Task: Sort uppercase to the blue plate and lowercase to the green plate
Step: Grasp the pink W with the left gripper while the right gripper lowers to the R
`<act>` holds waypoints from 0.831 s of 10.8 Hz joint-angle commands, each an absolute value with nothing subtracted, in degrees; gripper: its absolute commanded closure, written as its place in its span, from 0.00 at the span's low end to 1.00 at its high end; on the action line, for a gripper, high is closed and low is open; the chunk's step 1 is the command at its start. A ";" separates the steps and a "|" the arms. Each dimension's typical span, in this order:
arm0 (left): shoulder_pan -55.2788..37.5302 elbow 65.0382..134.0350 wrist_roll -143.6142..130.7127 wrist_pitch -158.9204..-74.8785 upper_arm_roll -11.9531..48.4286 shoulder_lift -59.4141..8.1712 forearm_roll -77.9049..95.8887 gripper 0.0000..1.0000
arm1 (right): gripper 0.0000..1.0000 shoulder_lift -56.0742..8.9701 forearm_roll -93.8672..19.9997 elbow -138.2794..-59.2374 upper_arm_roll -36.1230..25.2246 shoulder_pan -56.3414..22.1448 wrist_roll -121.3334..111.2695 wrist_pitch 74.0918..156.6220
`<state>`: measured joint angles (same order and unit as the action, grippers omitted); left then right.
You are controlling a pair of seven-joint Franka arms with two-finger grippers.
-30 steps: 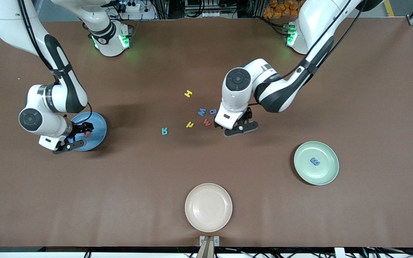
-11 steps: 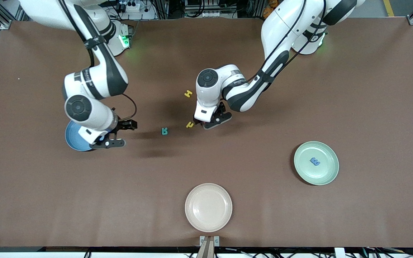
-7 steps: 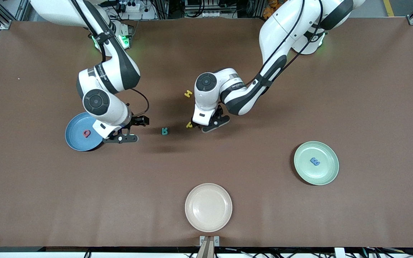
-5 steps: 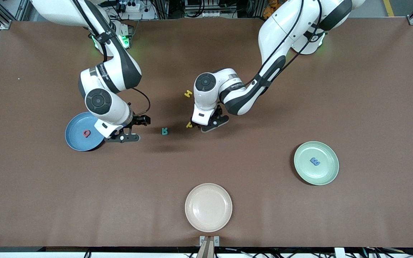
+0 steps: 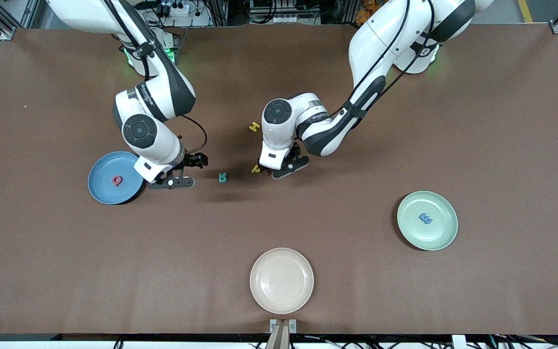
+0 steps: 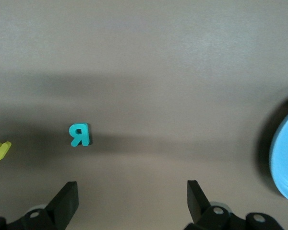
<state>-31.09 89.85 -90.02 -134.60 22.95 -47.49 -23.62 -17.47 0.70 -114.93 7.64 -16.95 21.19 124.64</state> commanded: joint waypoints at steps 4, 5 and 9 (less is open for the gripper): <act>-31.99 88.77 -90.44 -134.74 21.88 -48.60 -23.64 0.14 | 0.00 -17.92 0.18 -119.88 8.61 -18.71 26.36 135.87; -31.99 88.77 -90.44 -134.74 21.97 -48.60 -23.64 0.15 | 0.00 -18.80 0.35 -119.80 8.61 -19.85 27.76 137.62; -31.99 88.77 -90.35 -134.74 21.88 -48.60 -23.64 0.33 | 0.00 -23.37 1.32 -119.36 8.61 -21.97 30.50 145.70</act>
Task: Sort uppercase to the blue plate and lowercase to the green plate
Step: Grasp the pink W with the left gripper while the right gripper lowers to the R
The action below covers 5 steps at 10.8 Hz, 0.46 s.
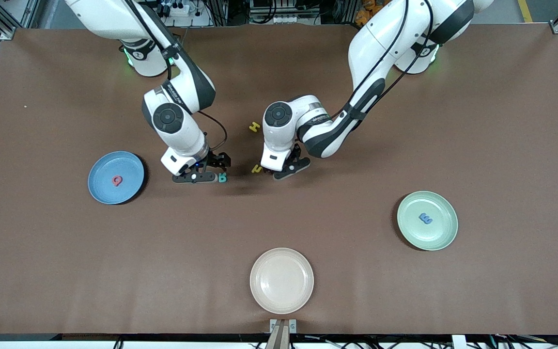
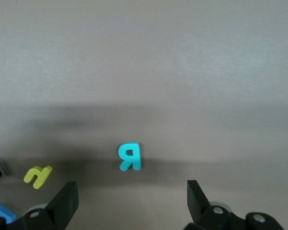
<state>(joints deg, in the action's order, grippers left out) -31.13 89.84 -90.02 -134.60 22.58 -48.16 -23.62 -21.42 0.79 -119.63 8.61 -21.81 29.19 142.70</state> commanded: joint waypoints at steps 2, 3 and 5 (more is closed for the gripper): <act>-31.99 88.77 -90.26 -134.74 21.89 -48.87 -23.64 0.47 | 0.05 -25.48 4.89 -118.75 8.61 -22.41 31.46 147.91; -31.99 88.77 -89.74 -134.74 21.88 -48.87 -23.64 0.65 | 0.06 -26.71 8.84 -117.87 8.61 -22.41 33.64 147.92; -31.91 88.77 -89.56 -134.65 21.88 -48.87 -23.64 1.00 | 0.11 -27.59 14.30 -117.43 8.61 -22.41 40.75 147.75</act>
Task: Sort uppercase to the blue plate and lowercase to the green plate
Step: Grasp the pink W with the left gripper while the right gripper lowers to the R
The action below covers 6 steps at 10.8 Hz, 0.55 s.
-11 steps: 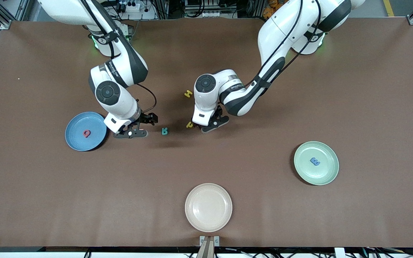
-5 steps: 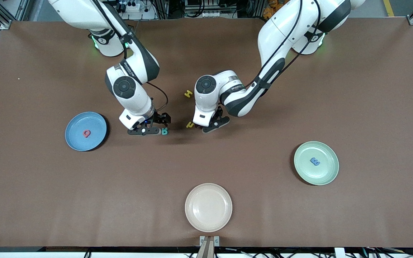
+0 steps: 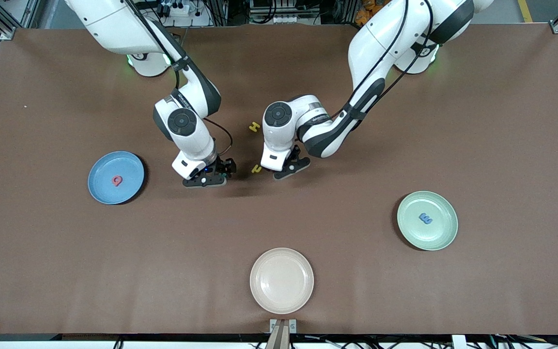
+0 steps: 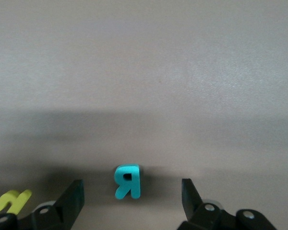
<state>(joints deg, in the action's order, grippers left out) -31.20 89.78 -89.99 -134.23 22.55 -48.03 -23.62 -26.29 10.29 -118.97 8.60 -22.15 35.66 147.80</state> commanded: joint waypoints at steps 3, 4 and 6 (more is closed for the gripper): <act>-29.45 88.68 -87.38 -133.95 21.80 -46.68 -23.91 1.00 | 0.11 -29.35 16.52 -116.37 8.61 -22.41 42.36 147.83; -27.70 88.68 -85.54 -132.90 21.80 -45.71 -23.99 1.00 | 0.11 -29.96 16.44 -116.19 8.61 -22.41 42.54 147.92; -23.93 88.42 -77.56 -127.73 21.97 -41.33 -23.73 1.00 | 0.15 -30.50 16.26 -115.84 8.61 -22.41 43.50 147.92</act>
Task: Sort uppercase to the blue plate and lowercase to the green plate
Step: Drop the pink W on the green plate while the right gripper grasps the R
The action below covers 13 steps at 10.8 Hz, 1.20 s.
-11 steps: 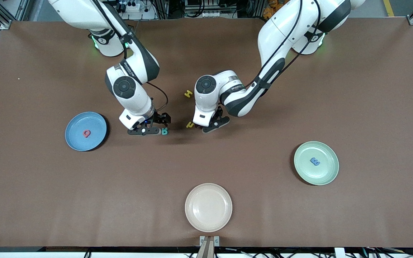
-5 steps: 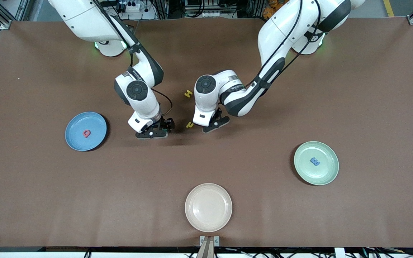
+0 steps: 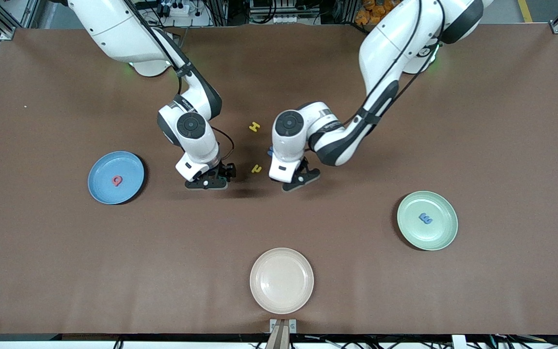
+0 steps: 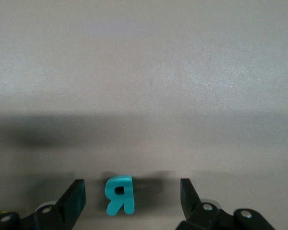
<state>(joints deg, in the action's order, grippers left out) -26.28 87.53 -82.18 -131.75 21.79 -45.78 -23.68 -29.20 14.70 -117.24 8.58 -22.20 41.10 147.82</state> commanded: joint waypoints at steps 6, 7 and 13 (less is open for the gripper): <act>-4.43 88.50 -39.88 -116.55 23.29 -34.37 -18.54 1.00 | 0.39 -31.73 15.65 -115.84 9.05 -22.32 43.59 148.01; -0.91 88.77 -34.16 -115.93 23.29 -34.37 -18.72 1.00 | 0.42 -31.73 15.64 -115.75 9.05 -22.32 43.59 148.01; 10.37 89.56 -15.82 -113.99 23.12 -38.57 -19.60 1.00 | 0.57 -31.73 15.56 -115.75 9.23 -22.24 43.59 148.01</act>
